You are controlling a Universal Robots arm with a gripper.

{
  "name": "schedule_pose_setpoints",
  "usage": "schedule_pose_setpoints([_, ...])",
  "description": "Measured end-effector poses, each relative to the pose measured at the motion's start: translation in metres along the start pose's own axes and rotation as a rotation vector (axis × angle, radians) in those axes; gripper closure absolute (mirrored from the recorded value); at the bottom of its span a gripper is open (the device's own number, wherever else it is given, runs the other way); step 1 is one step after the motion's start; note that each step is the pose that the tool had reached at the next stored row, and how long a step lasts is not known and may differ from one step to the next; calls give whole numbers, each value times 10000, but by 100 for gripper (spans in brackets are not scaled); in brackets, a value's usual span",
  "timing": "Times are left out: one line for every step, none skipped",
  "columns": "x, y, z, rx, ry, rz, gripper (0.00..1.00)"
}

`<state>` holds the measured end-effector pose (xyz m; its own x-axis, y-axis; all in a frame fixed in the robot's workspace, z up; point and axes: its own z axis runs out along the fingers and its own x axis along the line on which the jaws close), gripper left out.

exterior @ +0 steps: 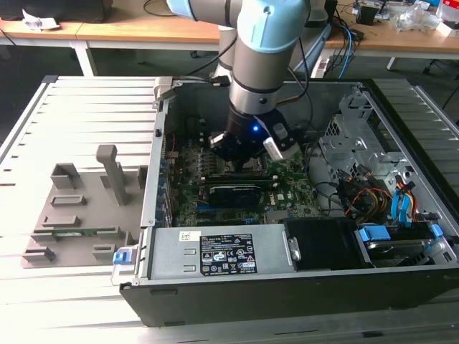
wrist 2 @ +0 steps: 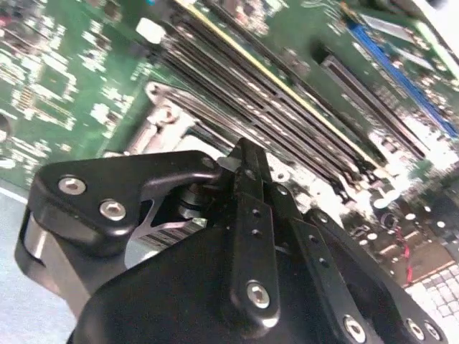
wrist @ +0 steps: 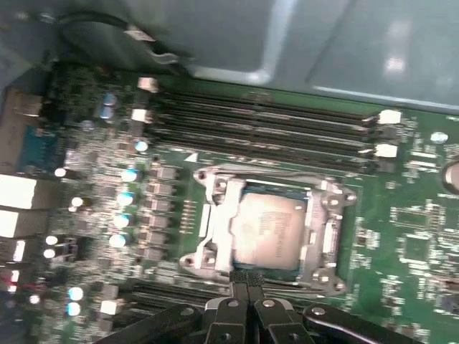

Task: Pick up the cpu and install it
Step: 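Install the second cpu locking lever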

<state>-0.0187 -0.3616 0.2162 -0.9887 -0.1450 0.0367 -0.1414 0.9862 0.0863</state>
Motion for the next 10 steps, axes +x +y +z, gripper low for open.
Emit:
schedule_pose_setpoints([-47, 25, -5, 42, 7, 1, 89])
schedule_pose_setpoints([-68, 48, -17, 68, 10, 3, 89])
schedule_pose_setpoints([-85, 89, -70, 106, 16, 6, 89])
schedule_pose_setpoints([-88, 110, -101, 126, 19, 6, 89])
schedule_pose_setpoints([-91, 133, -129, 139, 20, 6, 89])
schedule_pose_setpoints([-94, 174, -183, 154, 22, 7, 89])
schedule_pose_setpoints([-102, 225, -230, 182, 27, 9, 89])
schedule_pose_setpoints([-104, 250, -279, 198, 29, 10, 89])
schedule_pose_setpoints([-105, 260, -333, 212, 32, 9, 89])
schedule_pose_setpoints([-102, 272, -428, 228, 33, 11, 89])
